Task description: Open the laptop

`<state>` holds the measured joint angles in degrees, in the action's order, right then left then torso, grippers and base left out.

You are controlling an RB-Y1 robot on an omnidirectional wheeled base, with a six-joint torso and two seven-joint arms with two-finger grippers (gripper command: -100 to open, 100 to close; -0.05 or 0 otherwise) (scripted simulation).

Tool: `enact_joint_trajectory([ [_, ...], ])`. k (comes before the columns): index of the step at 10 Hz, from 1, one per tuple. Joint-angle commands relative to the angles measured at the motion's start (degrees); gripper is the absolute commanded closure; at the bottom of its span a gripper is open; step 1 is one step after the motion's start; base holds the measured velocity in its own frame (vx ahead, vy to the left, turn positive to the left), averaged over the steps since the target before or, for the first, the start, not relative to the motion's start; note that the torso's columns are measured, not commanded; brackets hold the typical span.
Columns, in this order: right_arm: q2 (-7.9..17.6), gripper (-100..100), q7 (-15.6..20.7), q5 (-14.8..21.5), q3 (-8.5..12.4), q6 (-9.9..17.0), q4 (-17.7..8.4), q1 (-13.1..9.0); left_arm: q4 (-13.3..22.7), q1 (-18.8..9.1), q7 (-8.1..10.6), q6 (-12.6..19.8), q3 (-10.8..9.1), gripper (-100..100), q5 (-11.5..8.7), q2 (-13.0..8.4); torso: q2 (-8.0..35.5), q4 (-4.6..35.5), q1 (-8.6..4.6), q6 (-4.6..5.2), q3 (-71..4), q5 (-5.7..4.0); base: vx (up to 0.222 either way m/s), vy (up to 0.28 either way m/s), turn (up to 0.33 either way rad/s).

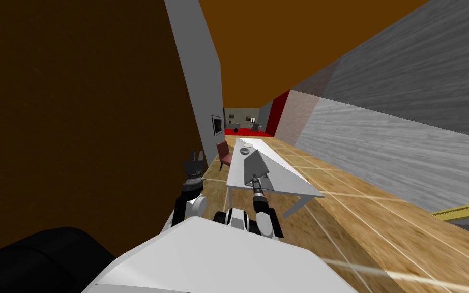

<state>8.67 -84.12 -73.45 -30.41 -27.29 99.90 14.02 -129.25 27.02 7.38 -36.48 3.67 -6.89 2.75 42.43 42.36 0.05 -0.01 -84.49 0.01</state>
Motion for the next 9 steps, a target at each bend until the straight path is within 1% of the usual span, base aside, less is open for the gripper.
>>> enact_joint_trajectory([
  [1,0.4,100,-3.3,-0.3,-0.2,-0.6,-0.7,-0.5,0.0,0.0,0.00,0.0,0.00,0,0.0,0.0,0.0,0.0,-0.03,0.00,0.0,0.00,-0.009,-0.017,0.004],
  [2,0.7,100,-5.5,-0.5,-0.3,-1.0,-1.3,-1.0,0.0,0.0,0.00,0.0,0.00,0,0.0,0.0,0.0,0.0,-0.02,0.01,0.0,0.00,-0.011,-0.020,0.005],
  [3,0.7,100,-6.0,-0.5,-0.3,-1.0,-1.3,-1.0,0.0,0.0,0.00,0.0,0.00,0,0.0,0.0,0.0,0.0,-0.04,0.01,0.0,0.00,-0.008,-0.016,0.004],
  [4,1.0,100,-8.2,-0.7,-0.4,-1.5,-1.9,-1.5,0.0,0.0,0.00,0.0,0.00,0,0.0,0.0,0.0,0.0,-0.02,0.01,0.0,0.00,-0.007,-0.015,0.006],
  [5,1.0,100,-8.8,-0.7,-0.4,-1.5,-1.9,-1.5,0.0,0.0,0.00,0.0,0.00,0,0.0,0.0,0.0,0.0,-0.02,0.01,0.0,0.01,-0.007,-0.014,0.004],
  [6,1.4,100,-10.9,-1.0,-0.5,-2.0,-2.6,-1.9,0.0,0.0,0.00,0.0,0.00,0,0.0,0.0,0.0,0.0,-0.02,0.01,0.0,0.01,-0.008,-0.020,0.006],
  [7,1.4,100,-11.6,-1.0,-0.5,-2.0,-2.6,-1.9,0.0,0.0,0.00,0.0,0.00,0,0.0,0.0,0.0,0.0,-0.05,0.01,0.0,0.00,-0.004,-0.019,0.005],
  [8,1.7,100,-13.6,-1.2,-0.6,-2.4,-3.2,-2.4,0.0,0.0,0.00,0.0,0.00,0,0.0,0.0,0.0,0.0,-0.04,0.02,0.0,0.00,-0.006,-0.022,0.009],
  [9,1.7,100,-14.3,-1.2,-0.6,-2.4,-3.2,-2.4,0.0,0.0,0.00,0.0,0.00,0,0.0,0.0,0.0,0.0,-0.06,0.04,0.0,0.00,-0.006,-0.018,0.004],
])
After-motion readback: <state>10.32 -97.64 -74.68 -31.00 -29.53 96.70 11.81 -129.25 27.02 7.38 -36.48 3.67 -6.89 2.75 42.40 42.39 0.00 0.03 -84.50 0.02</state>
